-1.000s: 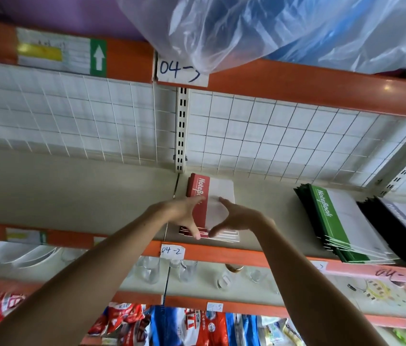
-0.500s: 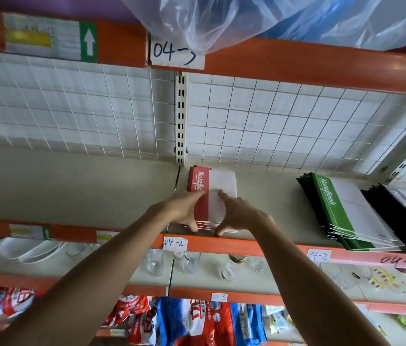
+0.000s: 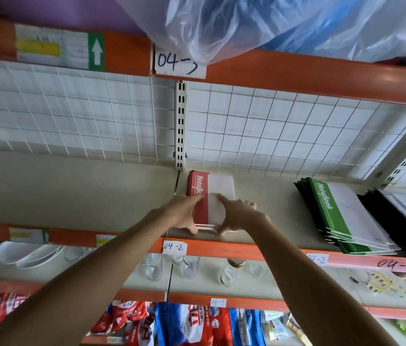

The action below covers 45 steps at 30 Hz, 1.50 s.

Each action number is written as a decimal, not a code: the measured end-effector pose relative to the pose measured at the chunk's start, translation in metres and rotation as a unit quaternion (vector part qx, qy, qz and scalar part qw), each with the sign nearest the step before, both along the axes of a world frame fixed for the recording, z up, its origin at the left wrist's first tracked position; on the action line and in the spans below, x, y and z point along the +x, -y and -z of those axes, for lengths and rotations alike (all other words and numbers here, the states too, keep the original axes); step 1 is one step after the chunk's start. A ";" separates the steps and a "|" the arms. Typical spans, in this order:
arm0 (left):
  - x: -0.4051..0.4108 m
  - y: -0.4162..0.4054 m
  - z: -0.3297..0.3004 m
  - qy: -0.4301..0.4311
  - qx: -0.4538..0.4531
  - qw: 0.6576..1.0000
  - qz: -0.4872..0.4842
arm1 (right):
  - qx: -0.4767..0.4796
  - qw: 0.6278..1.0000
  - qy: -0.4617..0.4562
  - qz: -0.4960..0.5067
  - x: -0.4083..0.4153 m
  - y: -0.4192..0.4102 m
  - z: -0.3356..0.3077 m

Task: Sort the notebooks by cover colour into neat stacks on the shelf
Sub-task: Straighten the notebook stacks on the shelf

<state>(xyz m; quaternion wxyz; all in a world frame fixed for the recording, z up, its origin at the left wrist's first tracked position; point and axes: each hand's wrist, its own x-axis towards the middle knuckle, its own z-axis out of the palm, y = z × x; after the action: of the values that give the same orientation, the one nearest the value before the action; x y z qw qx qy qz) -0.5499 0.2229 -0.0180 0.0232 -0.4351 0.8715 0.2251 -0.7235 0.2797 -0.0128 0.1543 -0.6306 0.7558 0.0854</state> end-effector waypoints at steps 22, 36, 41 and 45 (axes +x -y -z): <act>-0.001 0.016 -0.016 0.080 0.010 0.996 0.027 | 0.048 0.998 0.029 0.004 0.002 0.010 -0.012; -0.006 0.013 -0.010 0.050 0.016 0.998 0.028 | -0.040 0.998 0.049 -0.028 -0.010 0.002 -0.005; -0.006 0.019 -0.010 0.052 0.074 0.996 0.027 | 0.034 0.997 0.062 -0.024 -0.013 0.001 -0.010; -0.009 0.020 -0.011 0.075 0.092 0.993 0.025 | 0.041 0.997 0.051 -0.039 -0.013 0.001 -0.012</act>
<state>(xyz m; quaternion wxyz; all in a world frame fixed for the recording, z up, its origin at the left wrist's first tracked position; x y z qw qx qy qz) -0.5592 0.2030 -0.0071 0.1335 -0.4249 0.8535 0.2703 -0.7362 0.2787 -0.0011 0.2147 -0.6560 0.7180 0.0896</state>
